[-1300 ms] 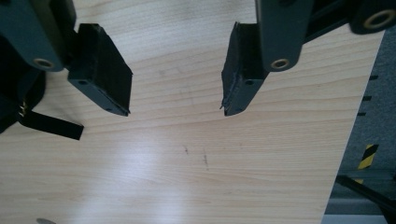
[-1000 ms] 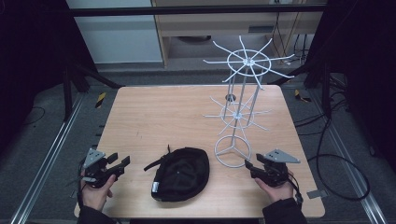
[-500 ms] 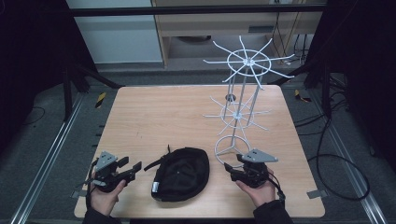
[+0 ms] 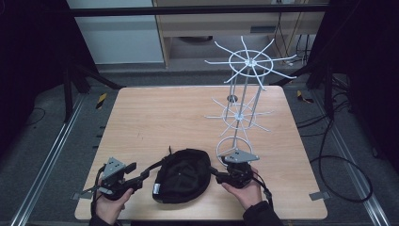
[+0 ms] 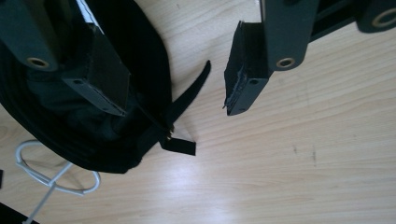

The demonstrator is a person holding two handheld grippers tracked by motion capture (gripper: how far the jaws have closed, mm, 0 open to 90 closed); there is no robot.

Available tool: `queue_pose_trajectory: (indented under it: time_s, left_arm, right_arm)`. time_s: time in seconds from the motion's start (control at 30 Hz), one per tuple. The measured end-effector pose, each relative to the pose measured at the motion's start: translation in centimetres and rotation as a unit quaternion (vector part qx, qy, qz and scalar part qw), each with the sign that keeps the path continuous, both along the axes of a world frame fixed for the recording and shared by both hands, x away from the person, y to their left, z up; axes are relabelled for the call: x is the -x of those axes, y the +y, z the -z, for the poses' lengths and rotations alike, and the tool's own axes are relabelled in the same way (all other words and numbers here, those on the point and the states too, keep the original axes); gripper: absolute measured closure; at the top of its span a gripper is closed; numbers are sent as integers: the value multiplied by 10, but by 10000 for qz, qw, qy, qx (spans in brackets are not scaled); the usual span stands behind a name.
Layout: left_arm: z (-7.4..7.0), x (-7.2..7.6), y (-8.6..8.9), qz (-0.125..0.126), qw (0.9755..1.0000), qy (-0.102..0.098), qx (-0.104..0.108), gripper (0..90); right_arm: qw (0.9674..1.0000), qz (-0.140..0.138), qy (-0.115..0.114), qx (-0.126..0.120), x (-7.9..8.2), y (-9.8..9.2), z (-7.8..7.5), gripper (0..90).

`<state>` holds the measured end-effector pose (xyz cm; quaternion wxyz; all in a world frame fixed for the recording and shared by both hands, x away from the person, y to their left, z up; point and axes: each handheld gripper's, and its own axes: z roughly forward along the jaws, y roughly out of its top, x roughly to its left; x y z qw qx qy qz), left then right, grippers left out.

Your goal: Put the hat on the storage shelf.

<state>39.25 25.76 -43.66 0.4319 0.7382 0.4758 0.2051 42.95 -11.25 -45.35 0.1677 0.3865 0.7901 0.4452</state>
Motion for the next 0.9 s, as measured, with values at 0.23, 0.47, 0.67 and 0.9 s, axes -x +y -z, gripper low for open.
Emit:
queue_pose_trajectory:
  time_s: [0.23,0.47,0.67,0.9]
  left_arm:
    - [2,5,-7,146,9999,74,-10,414]
    - [8,9,-18,346,9990,268,-117,439]
    - [14,6,-26,465,9977,435,-215,469]
    - [27,-2,-36,584,9943,822,-343,569]
  right_arm:
    - [9999,-53,134,59,-9,19,5,433]
    - [9995,-122,226,170,-15,31,9,460]
    - [9990,-41,312,319,-19,33,16,475]
    - [9978,22,528,390,-21,31,24,479]
